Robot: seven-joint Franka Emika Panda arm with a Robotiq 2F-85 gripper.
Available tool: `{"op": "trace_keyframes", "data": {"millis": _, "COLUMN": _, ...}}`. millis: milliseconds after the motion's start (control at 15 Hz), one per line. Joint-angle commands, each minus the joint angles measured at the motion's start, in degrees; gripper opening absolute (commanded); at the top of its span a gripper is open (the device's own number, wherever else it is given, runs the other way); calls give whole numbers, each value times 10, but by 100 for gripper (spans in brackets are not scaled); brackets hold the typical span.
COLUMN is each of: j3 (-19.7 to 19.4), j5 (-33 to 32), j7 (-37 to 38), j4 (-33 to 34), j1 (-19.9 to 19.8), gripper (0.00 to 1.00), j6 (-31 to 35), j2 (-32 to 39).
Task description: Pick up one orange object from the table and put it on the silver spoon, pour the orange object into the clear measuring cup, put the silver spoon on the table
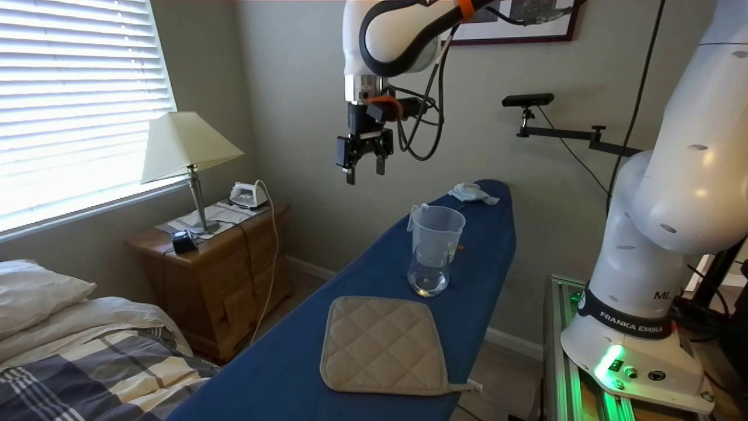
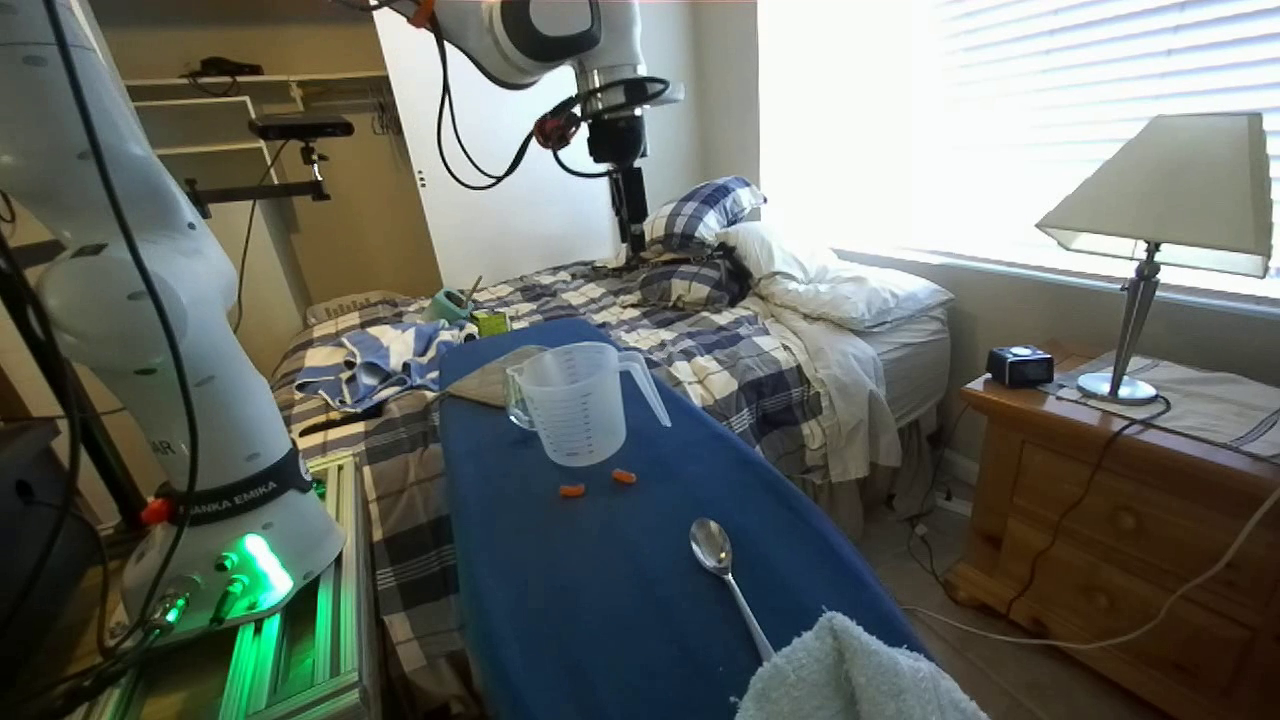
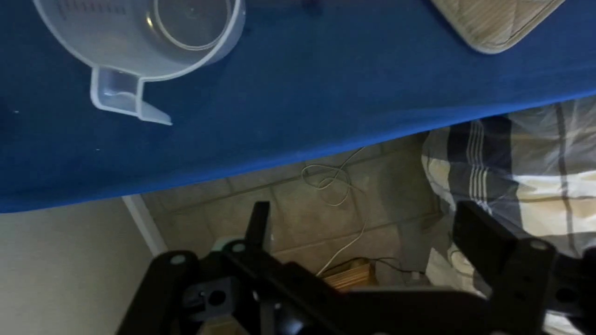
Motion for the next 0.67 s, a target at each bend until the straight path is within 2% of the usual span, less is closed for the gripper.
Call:
{"op": "trace_keyframes", "data": {"millis": 0, "j3": -26, "j5": -20, "j7": 47, "j4": -29, "j1": -36, "gripper": 100, "j6": -3, "j2": -34}}
{"op": "trace_keyframes", "data": {"millis": 267, "j3": -71, "j5": -4, "j7": 60, "j4": -56, "j1": -84, "gripper": 100, "j6": 1, "j2": -52}}
{"op": "trace_keyframes", "data": {"millis": 400, "j3": -88, "j5": -21, "j7": 75, "j4": -73, "j1": -109, "gripper": 100, "j6": 3, "j2": -56}}
{"op": "trace_keyframes", "data": {"millis": 467, "j3": -89, "j5": -53, "j7": 84, "j4": -78, "j1": -120, "gripper": 100, "j6": 19, "j2": -56}}
{"op": "trace_keyframes", "data": {"millis": 533, "j3": -89, "j5": -65, "j7": 84, "j4": -78, "j1": -124, "gripper": 100, "j6": 24, "j2": -51}}
{"op": "trace_keyframes", "data": {"millis": 600, "j3": -92, "j5": -35, "j7": 57, "j4": -58, "j1": -117, "gripper": 100, "j6": 4, "j2": -38}}
